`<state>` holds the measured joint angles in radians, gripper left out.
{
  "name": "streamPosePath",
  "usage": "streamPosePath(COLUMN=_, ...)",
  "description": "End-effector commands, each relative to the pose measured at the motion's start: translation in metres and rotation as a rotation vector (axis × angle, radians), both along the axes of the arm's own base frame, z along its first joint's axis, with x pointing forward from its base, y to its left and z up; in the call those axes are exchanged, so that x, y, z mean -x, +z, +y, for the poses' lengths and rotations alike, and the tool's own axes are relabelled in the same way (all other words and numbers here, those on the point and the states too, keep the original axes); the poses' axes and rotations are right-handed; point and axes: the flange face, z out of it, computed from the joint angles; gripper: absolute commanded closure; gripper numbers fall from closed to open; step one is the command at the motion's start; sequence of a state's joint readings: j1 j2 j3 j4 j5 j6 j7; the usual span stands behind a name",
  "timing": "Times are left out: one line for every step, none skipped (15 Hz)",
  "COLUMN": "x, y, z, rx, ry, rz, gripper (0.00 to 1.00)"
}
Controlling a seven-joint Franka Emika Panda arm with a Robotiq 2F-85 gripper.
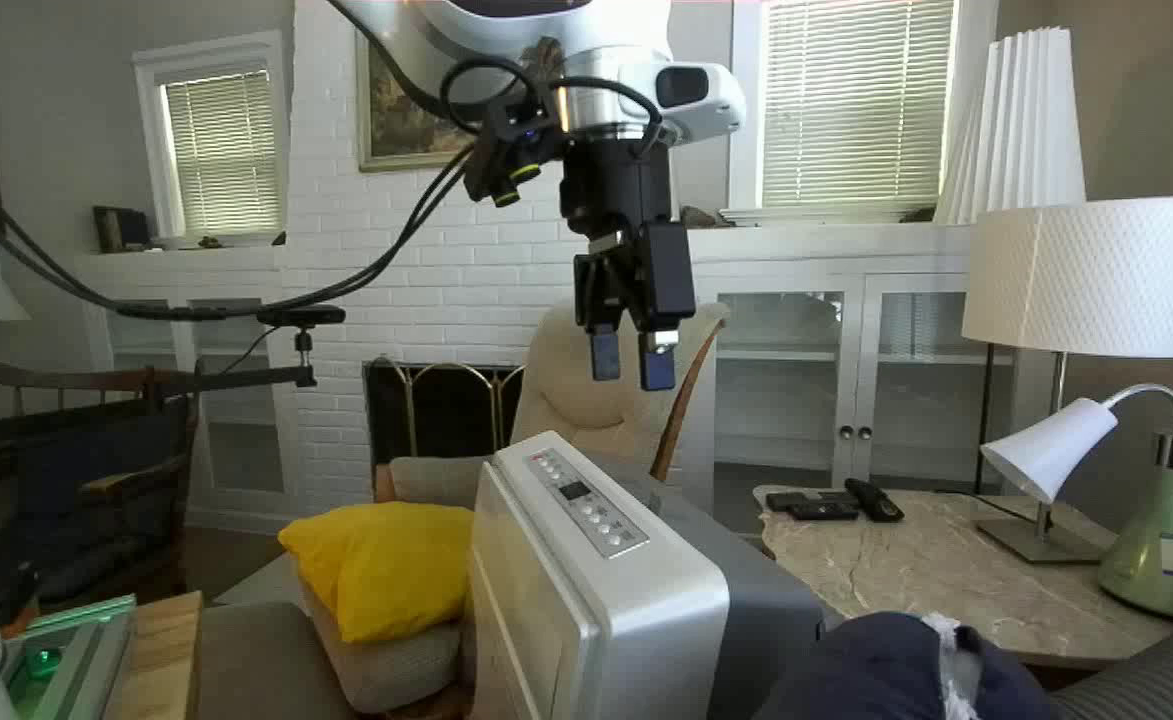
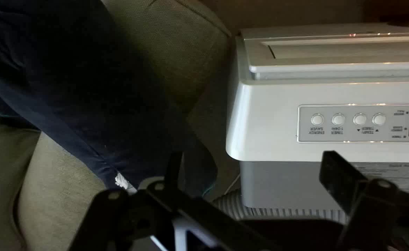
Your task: Press three buttons on the air conditioner.
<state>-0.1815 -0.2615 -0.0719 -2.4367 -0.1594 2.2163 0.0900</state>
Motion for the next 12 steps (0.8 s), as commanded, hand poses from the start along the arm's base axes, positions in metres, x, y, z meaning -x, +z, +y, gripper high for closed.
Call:
streamPosePath(x=0.0, y=0.0, z=0.0, rx=0.0, ry=0.0, rz=0.001, gripper=0.0)
streamPosePath(x=0.0, y=0.0, z=0.0, rx=0.0, ry=0.0, rz=0.001, gripper=0.0)
streamPosePath(x=0.0, y=0.0, z=0.0, rx=0.0, ry=0.0, rz=0.001, gripper=0.0)
streamPosePath(x=0.0, y=0.0, z=0.0, rx=0.0, ry=0.0, rz=0.001, gripper=0.0)
streamPosePath(x=0.0, y=0.0, z=0.0, rx=0.0, ry=0.0, rz=0.001, gripper=0.0)
streamPosePath(x=0.0, y=0.0, z=0.0, rx=0.0, ry=0.0, rz=0.001, gripper=0.0)
streamPosePath(x=0.0, y=0.0, z=0.0, rx=0.0, ry=0.0, rz=0.001, gripper=0.0)
streamPosePath(x=0.0, y=0.0, z=0.0, rx=0.0, ry=0.0, rz=0.001, gripper=0.0)
streamPosePath(x=0.001, y=0.001, z=0.002, rx=-0.005, ry=0.007, rz=0.004, gripper=0.0)
streamPosePath(x=0.004, y=0.001, z=0.007, rx=-0.014, ry=0.014, rz=0.011, gripper=0.0)
streamPosePath(x=0.005, y=0.001, z=0.01, rx=-0.018, ry=0.019, rz=0.009, gripper=0.0)
streamPosePath(x=0.01, y=0.001, z=0.016, rx=-0.027, ry=0.036, rz=0.015, gripper=0.0)
